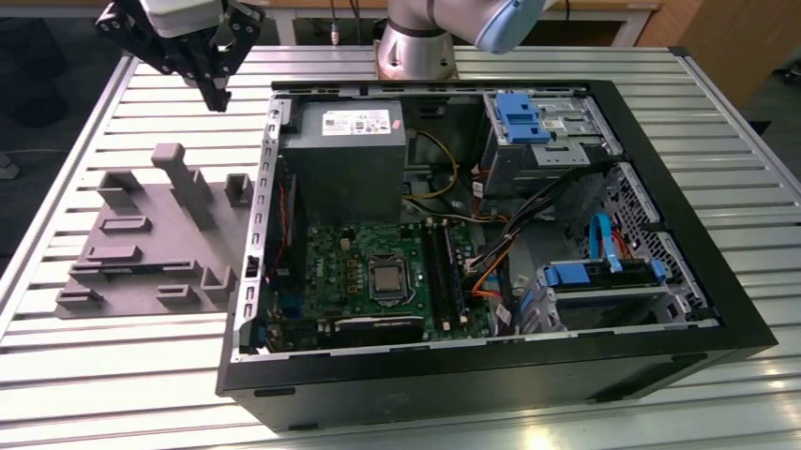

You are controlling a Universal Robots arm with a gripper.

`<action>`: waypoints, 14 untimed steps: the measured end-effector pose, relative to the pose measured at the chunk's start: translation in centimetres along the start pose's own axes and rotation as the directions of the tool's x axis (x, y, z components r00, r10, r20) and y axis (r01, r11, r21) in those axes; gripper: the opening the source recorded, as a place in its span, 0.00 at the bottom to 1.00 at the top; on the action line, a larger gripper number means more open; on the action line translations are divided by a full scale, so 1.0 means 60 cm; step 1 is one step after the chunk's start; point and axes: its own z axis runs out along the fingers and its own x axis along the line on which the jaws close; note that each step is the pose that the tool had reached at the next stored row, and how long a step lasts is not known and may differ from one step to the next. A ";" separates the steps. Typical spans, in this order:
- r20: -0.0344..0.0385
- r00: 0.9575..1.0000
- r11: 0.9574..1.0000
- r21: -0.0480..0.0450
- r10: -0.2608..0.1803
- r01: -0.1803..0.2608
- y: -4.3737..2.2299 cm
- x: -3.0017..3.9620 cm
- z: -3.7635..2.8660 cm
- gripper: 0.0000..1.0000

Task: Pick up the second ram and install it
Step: 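Reach for the second ram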

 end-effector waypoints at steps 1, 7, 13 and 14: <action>0.000 1.000 1.000 0.000 0.000 0.000 0.000 0.001 0.000 0.11; 0.000 1.000 1.000 0.000 0.000 0.000 -0.001 0.007 0.000 0.11; 0.000 1.000 1.000 0.000 0.000 0.000 -0.002 0.015 0.000 0.11; 0.000 1.000 1.000 0.000 0.000 0.000 -0.002 0.016 0.000 0.11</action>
